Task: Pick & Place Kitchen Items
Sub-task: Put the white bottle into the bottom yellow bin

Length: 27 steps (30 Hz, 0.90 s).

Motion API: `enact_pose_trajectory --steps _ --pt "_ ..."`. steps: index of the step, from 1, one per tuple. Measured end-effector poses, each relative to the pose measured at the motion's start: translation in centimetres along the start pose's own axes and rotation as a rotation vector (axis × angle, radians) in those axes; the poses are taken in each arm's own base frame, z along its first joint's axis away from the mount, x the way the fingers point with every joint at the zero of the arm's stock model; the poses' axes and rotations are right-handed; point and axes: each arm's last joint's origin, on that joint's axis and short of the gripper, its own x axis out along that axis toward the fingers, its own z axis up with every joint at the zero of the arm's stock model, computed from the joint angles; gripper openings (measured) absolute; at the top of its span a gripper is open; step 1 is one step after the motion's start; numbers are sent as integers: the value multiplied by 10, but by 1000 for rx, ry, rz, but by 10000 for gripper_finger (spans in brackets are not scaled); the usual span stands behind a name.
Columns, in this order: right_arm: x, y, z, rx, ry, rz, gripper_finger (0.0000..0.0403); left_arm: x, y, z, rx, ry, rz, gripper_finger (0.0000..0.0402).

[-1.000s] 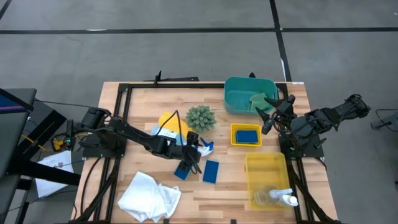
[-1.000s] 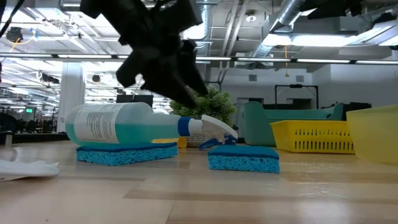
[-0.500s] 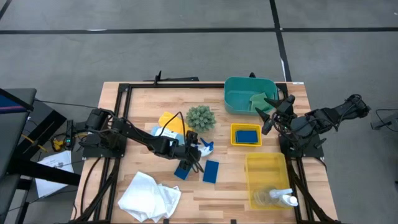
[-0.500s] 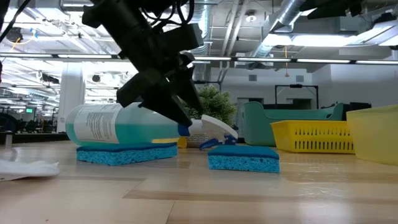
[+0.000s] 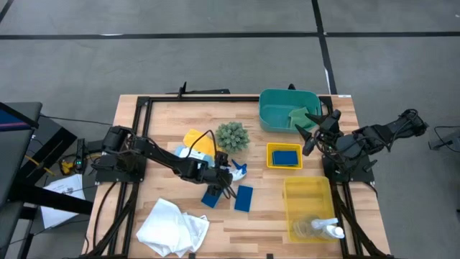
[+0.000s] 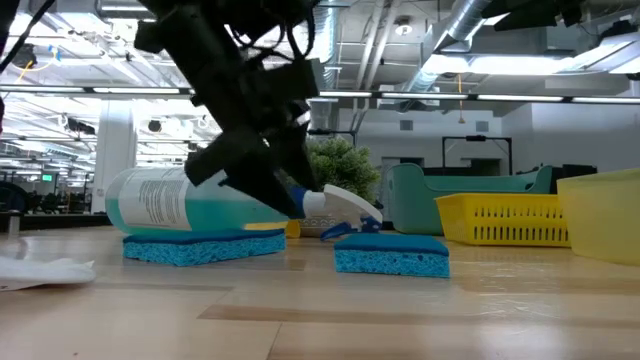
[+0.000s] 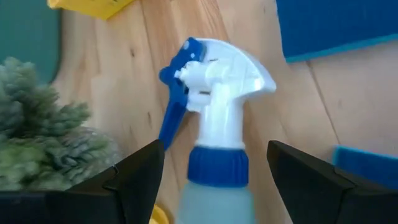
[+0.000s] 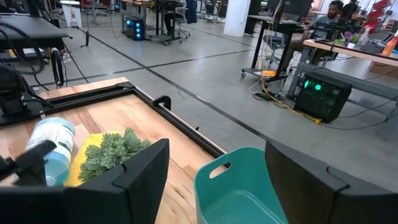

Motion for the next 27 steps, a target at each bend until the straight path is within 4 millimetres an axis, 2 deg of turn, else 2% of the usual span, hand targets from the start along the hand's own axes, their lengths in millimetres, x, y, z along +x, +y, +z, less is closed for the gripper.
enact_pose_trajectory --steps 5,10,16,22,27 --pt "0 0 0 0 0 0 256 13 -6 -4 21 36 -10 282" --pt "0 0 0 -1 0 0 256 13 -6 -3 19 37 -5 270" --pt "0 0 0 0 0 0 256 11 -5 -3 11 32 -2 223" --pt "0 0 0 0 0 0 256 11 -5 -4 2 43 -1 155" --pt "0 0 0 0 0 0 256 11 -5 -4 4 48 -7 139"
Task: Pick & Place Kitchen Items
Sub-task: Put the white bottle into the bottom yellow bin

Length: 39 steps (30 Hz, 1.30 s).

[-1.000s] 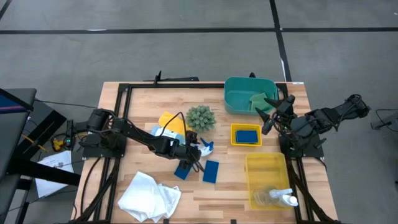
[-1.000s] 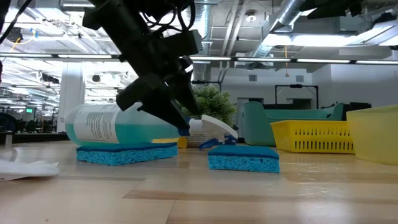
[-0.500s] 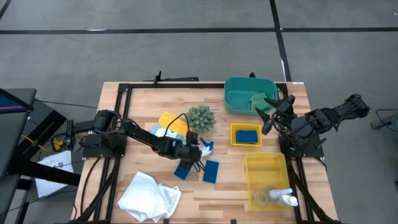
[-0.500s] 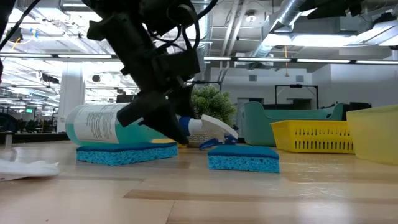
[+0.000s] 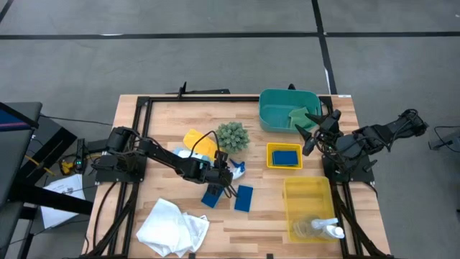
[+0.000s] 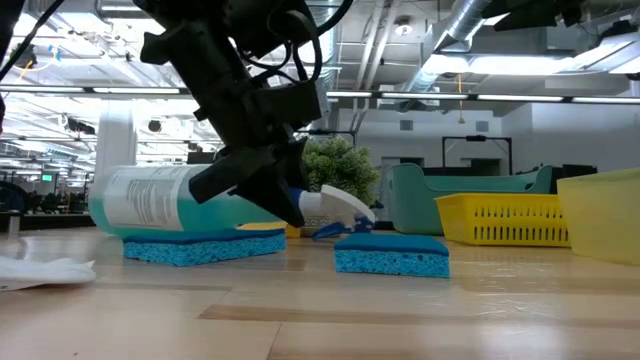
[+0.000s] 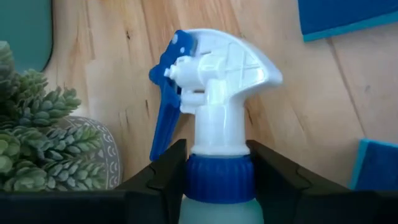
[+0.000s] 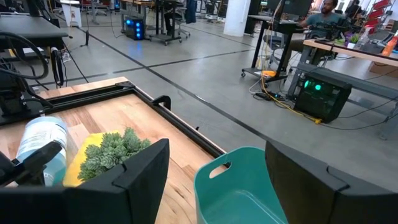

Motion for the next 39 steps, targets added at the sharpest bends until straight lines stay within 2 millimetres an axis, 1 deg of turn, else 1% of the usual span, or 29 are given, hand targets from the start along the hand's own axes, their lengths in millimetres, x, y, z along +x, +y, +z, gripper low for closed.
enact_pose_trajectory --steps 6,11,16,23,26,31,36,39 --pt "0 0 0 0 0 0 256 -1 -1 0 4 -1 -8 137" --pt "0 0 0 5 0 0 256 -12 0 2 4 -23 -35 137" --pt "0 1 1 17 4 27 256 -35 7 9 -56 -89 -41 136" --pt "0 2 1 24 5 41 256 -66 16 15 -77 -168 -54 134" --pt "0 1 1 26 4 42 256 -81 21 14 -94 -212 -47 133" --pt "0 2 1 26 5 44 256 -108 33 0 -142 -306 -15 133" --pt "0 2 1 28 5 45 256 -139 46 -20 -222 -468 27 132" --pt "0 2 1 29 4 46 256 -153 51 -33 -254 -569 58 132"
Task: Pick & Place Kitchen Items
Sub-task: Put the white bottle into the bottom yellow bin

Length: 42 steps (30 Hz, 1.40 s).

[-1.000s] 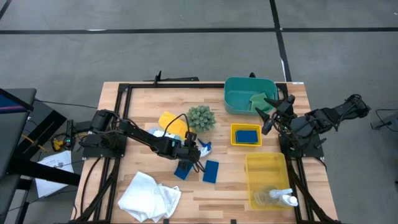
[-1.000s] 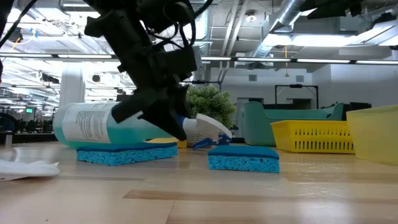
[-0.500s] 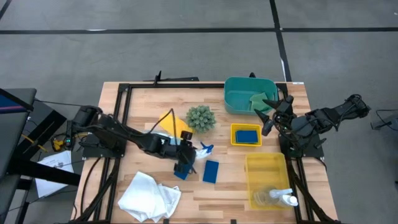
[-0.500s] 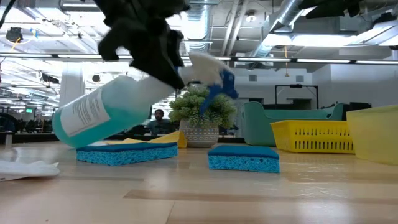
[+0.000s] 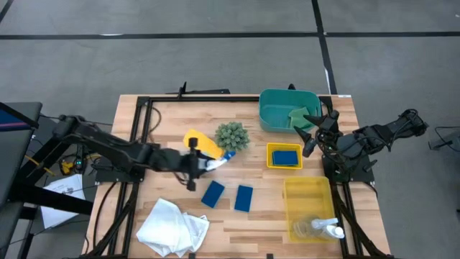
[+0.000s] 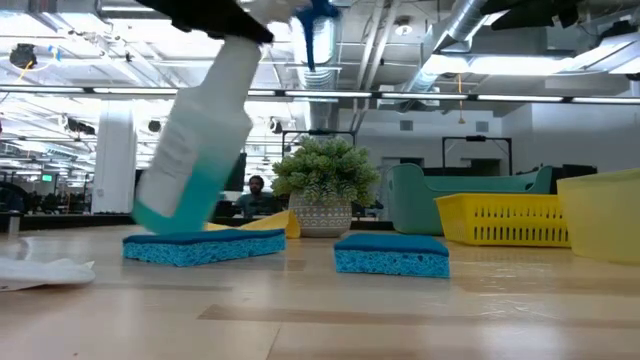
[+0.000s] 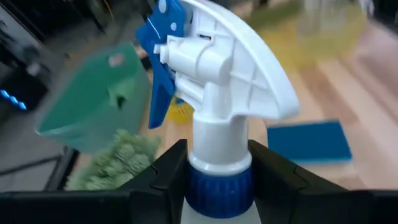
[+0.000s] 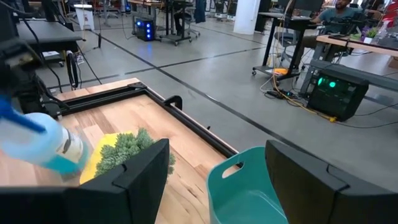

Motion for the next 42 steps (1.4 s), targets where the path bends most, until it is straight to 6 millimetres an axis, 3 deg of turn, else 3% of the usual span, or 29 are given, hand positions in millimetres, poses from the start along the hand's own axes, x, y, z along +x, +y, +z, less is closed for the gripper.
enact_pose_trajectory --steps 6,12,19,29,35,42 --pt "0 0 1 7 -3 1 256 -27 11 -11 -51 -225 72 131" --pt "0 0 1 7 -4 0 256 -36 21 -17 -94 -310 122 131" --pt "0 0 1 7 -4 0 256 -36 27 -14 -85 -369 111 130" --pt "0 0 1 7 -3 0 256 -34 20 -21 -136 -339 62 130" --pt "0 0 1 12 -5 1 256 -33 19 -22 -194 -440 45 130" --pt "0 0 1 16 -7 2 256 -12 12 -23 -224 -496 20 130"
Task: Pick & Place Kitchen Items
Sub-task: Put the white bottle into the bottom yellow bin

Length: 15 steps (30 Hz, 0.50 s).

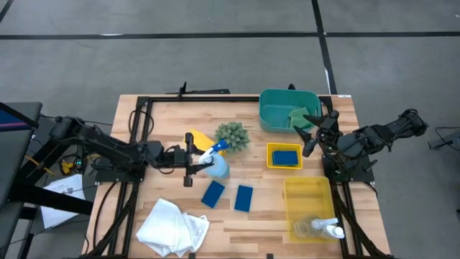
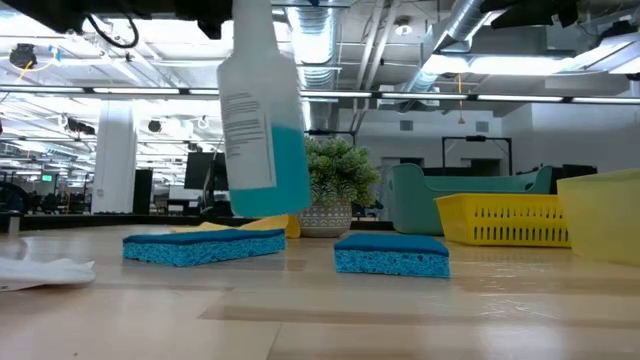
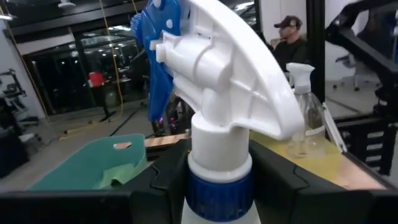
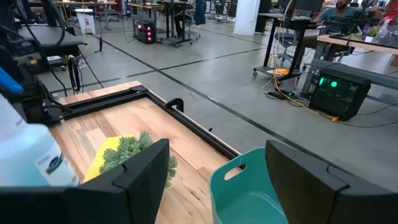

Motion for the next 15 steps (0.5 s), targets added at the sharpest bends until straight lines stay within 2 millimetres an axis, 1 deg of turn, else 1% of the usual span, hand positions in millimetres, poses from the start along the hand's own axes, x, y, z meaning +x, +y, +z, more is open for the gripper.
enact_pose_trajectory --steps 7,10,15 --pt "0 0 0 0 0 1 256 27 -1 -11 -46 -14 24 130" --pt "0 0 0 0 0 1 256 39 -1 -15 -62 0 3 130" --pt "0 0 0 0 4 11 256 52 0 -23 -70 31 13 130"
